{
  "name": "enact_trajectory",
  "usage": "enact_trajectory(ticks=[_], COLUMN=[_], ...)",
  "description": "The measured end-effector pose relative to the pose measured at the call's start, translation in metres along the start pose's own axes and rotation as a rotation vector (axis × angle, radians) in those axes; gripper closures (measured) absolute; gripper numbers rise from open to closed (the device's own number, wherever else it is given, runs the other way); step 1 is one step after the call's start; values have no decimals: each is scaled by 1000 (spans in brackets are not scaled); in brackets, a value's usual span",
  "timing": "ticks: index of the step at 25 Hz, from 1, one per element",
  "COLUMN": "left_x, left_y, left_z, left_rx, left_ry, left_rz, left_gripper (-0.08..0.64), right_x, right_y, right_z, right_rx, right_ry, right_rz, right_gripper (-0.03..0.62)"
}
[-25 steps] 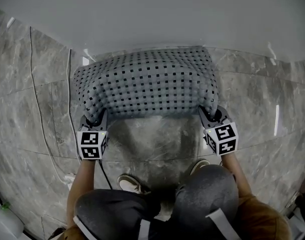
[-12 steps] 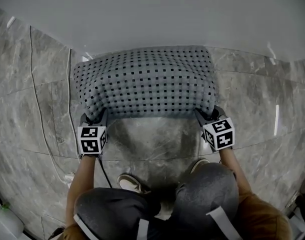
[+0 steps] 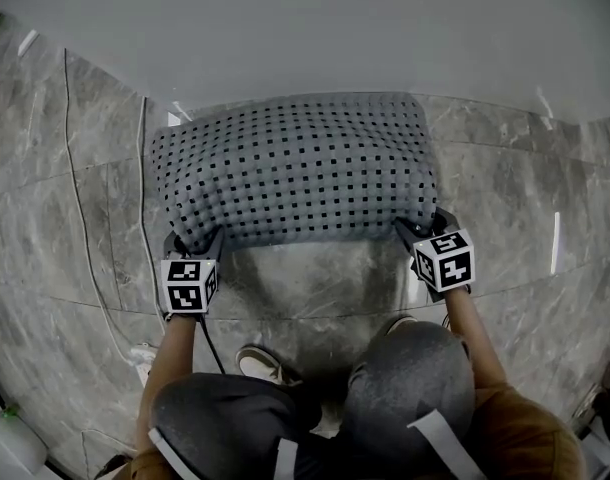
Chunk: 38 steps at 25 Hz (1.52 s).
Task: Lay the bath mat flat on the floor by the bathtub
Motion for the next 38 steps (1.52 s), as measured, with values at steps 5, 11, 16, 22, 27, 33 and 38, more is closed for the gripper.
enact_trajectory(ticks=[5, 11, 16, 22, 27, 33, 38], left_x=[4, 7, -4, -17, -31, -37, -33], left_y=[-5, -7, -5, -8, -19, -21, -15], left_z=[-13, -26, -27, -32, -23, -13, 1], left_rx=[-26, -51, -57, -39, 41, 78, 89], left_ry=[-20, -27, 1, -35, -71, -13, -18], left_rz=[-2, -5, 24, 52, 77, 112, 127], left_gripper=[271, 223, 198, 90, 72, 74, 95], right_x=[6, 16, 26, 23, 10, 8, 6], right_y=[-4, -9, -22, -16, -1, 2, 5], right_z=[-8, -17, -9, 13, 26, 36, 46], right_rx=[-29, -66, -46, -5, 9, 31, 29], right_ry=[10, 0, -85, -104, -129, -147, -152], right_rz=[-11, -52, -137, -126, -100, -108, -104], right_gripper=[327, 242, 195, 195, 195, 195, 196])
Point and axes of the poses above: the fingertips, and each gripper's own axes: y forward along the fingers, x to its right, z out of its top, the point moved 1 cm from there along -y, backward along the fingers, and after that the axes turned 14 degrees about z, right-handed, at the moved point
